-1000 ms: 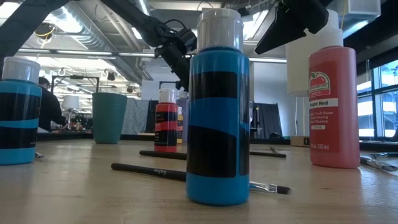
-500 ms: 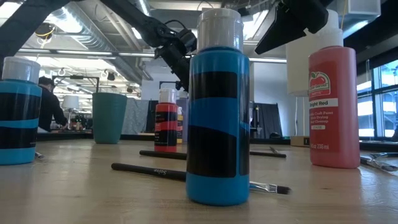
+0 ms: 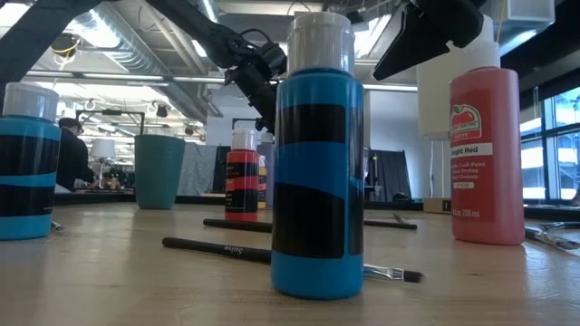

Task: Pick & Place Paint Supplies
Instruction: Put the gray paint bottle into the transparent bin

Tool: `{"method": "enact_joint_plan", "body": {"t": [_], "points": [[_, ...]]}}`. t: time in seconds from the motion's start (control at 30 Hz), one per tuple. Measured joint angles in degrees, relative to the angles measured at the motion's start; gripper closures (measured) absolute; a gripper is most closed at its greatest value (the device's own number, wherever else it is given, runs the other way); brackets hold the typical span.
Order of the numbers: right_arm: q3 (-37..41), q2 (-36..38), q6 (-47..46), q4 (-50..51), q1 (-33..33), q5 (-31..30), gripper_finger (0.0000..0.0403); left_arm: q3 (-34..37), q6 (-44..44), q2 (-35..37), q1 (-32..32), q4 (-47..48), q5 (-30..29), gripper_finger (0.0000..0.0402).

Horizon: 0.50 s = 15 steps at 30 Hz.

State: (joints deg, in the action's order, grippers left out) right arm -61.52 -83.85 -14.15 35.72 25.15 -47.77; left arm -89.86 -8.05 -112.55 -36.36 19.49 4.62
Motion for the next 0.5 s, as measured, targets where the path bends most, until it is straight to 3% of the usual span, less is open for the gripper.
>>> {"method": "enact_joint_plan", "body": {"t": [0.5], "points": [[0.0,0.0,-0.01,0.09,0.0,-0.02,0.0119,0.11,1.66,0.0,0.31,-0.98,0.32,0.0259]]}}
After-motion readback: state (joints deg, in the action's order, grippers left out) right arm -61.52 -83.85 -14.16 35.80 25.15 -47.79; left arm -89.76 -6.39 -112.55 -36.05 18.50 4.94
